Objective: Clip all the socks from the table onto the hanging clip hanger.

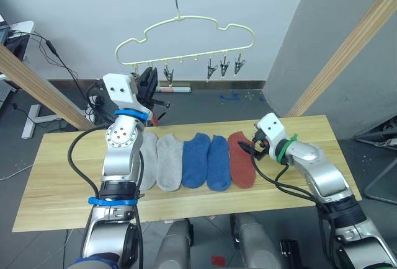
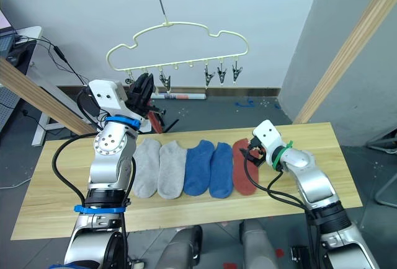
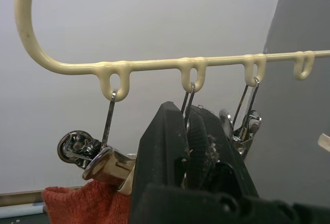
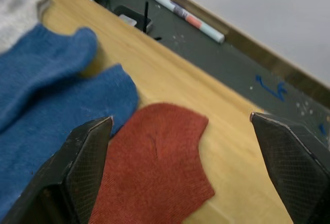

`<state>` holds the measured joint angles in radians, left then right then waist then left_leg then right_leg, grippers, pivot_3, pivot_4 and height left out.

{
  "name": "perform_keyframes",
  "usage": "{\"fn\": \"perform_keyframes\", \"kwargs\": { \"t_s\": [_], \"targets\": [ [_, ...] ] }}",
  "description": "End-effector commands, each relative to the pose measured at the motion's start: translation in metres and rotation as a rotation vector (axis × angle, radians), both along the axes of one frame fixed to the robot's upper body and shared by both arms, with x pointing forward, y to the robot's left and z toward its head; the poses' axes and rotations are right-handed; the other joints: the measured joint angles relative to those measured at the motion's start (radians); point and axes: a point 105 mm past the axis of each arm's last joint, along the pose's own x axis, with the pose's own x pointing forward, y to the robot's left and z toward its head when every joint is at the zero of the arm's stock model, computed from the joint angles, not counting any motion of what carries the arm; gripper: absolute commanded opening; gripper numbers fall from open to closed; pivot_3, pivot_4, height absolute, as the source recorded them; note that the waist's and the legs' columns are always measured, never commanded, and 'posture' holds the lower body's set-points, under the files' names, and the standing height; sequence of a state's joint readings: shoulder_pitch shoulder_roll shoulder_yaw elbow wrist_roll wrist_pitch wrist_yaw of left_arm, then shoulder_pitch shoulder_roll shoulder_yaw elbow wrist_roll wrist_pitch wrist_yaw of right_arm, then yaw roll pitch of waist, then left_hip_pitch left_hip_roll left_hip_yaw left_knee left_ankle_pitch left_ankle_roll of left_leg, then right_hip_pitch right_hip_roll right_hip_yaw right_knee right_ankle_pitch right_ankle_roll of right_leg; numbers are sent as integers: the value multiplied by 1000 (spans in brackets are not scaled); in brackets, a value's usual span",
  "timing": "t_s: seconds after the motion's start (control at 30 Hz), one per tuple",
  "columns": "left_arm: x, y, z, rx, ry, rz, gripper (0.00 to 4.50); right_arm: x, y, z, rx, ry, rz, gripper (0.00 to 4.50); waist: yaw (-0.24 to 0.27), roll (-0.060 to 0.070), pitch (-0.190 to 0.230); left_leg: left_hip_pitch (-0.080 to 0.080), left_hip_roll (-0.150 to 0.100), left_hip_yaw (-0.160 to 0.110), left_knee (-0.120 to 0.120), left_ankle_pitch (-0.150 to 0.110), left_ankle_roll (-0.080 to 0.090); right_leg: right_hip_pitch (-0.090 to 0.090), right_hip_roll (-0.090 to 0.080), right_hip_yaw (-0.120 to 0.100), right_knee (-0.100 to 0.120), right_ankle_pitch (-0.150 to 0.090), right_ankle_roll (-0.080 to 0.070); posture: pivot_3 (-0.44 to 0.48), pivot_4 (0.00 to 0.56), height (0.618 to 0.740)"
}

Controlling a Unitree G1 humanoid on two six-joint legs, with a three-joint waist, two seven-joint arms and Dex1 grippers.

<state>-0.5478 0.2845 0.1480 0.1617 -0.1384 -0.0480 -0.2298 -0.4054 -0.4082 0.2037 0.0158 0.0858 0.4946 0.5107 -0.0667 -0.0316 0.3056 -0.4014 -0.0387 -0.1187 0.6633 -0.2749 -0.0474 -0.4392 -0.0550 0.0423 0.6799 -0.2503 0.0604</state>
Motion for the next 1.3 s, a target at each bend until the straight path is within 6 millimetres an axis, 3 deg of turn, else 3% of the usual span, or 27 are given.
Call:
{"fn": "perform_keyframes", "kwargs": {
  "t_s": [0.03,0.13,0.23,0.5,0.6,0.8,0.97,1.3],
  "targets": [
    [-4,8,10,-7,-31,14,0,10,4,-8,19,-3,-38,4469,0,0,0,0,0,0,0,0,0,0,0,0,0,0,0,-63,309,740],
    [-4,9,9,-6,-23,13,0,17,3,-27,13,50,-73,4469,1,0,0,0,0,0,0,0,0,0,0,0,0,0,0,-59,309,740],
    [-5,9,9,-6,-17,7,0,20,1,-40,27,106,-105,3870,1,0,0,0,0,0,0,0,0,0,0,0,0,0,0,-40,310,740],
    [-7,11,5,-13,24,-33,0,19,-1,-52,39,161,-118,995,1,0,0,0,0,0,0,0,0,0,0,0,0,0,0,-36,306,740],
    [-7,12,4,-20,54,-76,0,17,7,-39,12,95,-55,34,1,0,0,1,0,0,0,0,0,0,0,0,0,0,0,-34,306,740],
    [-12,15,9,-51,108,-171,0,13,44,31,-83,-151,207,34,-14,0,0,0,0,0,0,0,0,0,0,0,1,0,0,-37,307,740],
    [-16,15,18,-87,148,-242,0,8,83,74,-134,-269,411,34,-19,0,0,1,0,-1,0,0,0,0,1,-1,1,0,0,-40,305,740],
    [-23,2,22,-138,229,-348,0,25,145,95,-215,-354,545,34,-17,0,0,0,0,-1,0,2,-3,-1,0,0,-1,0,0,-39,298,740]
  ]
}}
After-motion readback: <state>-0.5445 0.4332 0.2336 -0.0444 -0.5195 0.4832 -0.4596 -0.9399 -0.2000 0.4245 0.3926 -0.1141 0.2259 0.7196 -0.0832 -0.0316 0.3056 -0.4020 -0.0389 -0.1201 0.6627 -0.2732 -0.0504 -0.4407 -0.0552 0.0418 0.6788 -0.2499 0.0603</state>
